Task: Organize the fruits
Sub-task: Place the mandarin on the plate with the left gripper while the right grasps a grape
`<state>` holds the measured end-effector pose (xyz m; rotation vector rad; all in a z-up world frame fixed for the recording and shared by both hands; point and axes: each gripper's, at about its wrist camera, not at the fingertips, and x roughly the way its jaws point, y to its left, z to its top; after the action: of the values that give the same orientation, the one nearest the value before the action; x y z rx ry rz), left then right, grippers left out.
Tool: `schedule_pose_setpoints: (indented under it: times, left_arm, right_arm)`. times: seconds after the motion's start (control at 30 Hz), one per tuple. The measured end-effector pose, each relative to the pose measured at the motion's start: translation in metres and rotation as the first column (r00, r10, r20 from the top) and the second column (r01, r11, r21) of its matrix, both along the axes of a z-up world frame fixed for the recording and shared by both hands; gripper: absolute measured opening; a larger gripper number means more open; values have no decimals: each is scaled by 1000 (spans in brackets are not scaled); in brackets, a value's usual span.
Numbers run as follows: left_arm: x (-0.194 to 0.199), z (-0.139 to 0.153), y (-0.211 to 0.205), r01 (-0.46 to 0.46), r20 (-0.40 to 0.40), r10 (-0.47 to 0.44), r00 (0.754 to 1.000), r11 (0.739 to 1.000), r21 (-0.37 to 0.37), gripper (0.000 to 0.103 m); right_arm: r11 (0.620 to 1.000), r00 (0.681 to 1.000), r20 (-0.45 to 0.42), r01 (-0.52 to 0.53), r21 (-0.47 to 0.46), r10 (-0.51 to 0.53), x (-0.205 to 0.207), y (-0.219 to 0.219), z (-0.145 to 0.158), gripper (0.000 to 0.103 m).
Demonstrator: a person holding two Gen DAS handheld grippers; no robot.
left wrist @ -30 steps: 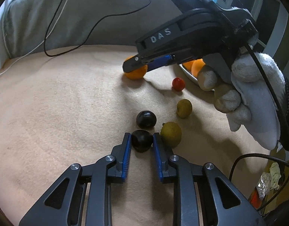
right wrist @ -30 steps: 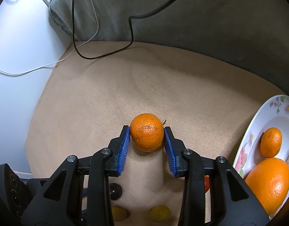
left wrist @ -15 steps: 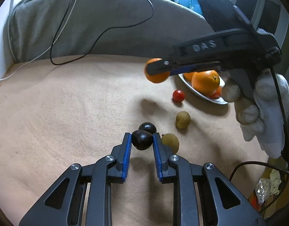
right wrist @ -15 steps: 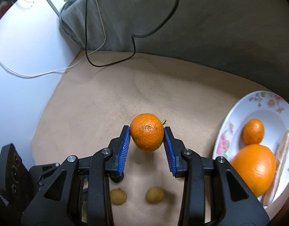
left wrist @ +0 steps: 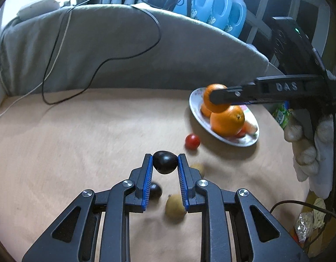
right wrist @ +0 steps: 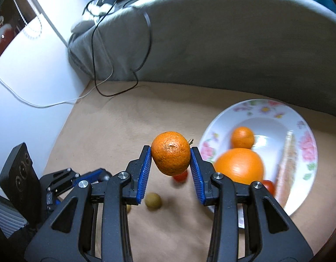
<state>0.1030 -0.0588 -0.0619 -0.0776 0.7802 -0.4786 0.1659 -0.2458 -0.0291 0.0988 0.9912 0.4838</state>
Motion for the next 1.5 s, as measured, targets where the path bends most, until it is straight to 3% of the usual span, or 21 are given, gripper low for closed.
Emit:
schedule_pose_setpoints:
  times: [0.67,1.1,1.5]
  left_arm:
    - [63,25,-69,100,36,-99,994,994,-38,21]
    - [99,26,-111,151,16,-150,989,988,-43,21]
    - [111,27,-127,180,2,-180,984,982,-49,22]
  right_arm:
    - [989,990,35,141,-51,-139,-19,-94,0,37]
    - [981,983,24,182,-70,-181,-7,-121,-11,37]
    - [983,986,21,164,-85,-163,1,-120,-22,38]
